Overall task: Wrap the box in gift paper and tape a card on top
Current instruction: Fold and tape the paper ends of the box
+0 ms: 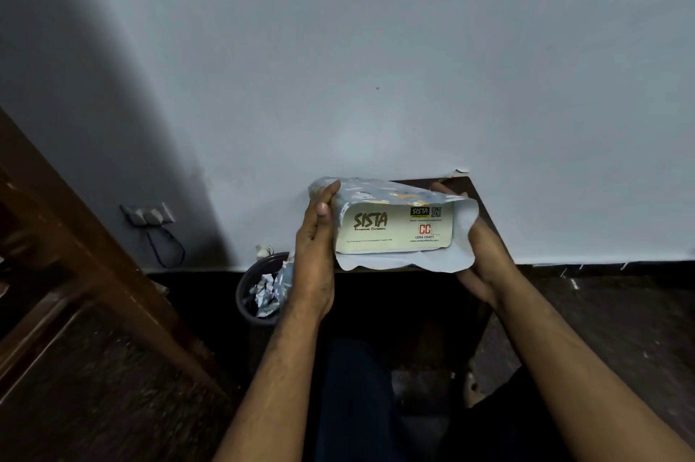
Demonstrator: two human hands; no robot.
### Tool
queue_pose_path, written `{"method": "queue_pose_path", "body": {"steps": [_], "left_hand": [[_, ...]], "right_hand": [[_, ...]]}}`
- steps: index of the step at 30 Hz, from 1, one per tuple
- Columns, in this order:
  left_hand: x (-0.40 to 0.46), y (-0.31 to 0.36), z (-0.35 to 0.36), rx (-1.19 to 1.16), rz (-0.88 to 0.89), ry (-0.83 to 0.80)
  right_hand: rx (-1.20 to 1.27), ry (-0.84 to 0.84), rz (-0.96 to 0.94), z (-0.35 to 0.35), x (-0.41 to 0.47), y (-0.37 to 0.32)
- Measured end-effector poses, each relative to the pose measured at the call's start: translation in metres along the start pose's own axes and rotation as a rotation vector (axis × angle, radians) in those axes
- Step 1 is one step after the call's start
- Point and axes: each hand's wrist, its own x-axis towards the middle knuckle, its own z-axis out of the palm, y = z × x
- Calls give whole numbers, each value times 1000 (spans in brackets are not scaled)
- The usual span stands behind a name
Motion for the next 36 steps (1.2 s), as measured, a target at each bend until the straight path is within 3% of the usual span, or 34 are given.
{"method": "queue_pose_path", "body": {"steps": [3,4,10,18,23,26,29,36], "left_hand": [[-21,-25,0,81,-27,-66],[-26,-25,4,33,-84,-43],[-40,-58,16,-73,-39,-23],[-35,-90,30,79,192,-113],[-27,-103,12,-63,55,-189],[-22,-92,9,-35,-9,-94],[-26,-92,10,55,124,-125],[-33,-93,27,132,133,45]], "right_hand": [[51,43,21,-8,-3,23],[21,61,7,-12,-3,29],[-147,69,-135,-26,-11,61],[-393,94,-307,-61,-3,75],[-471,153,-350,-60,9,80],[-463,155,-377,-56,11,82],[-476,144,-397,-62,11,84],[-502,139,-427,-67,12,92]]}}
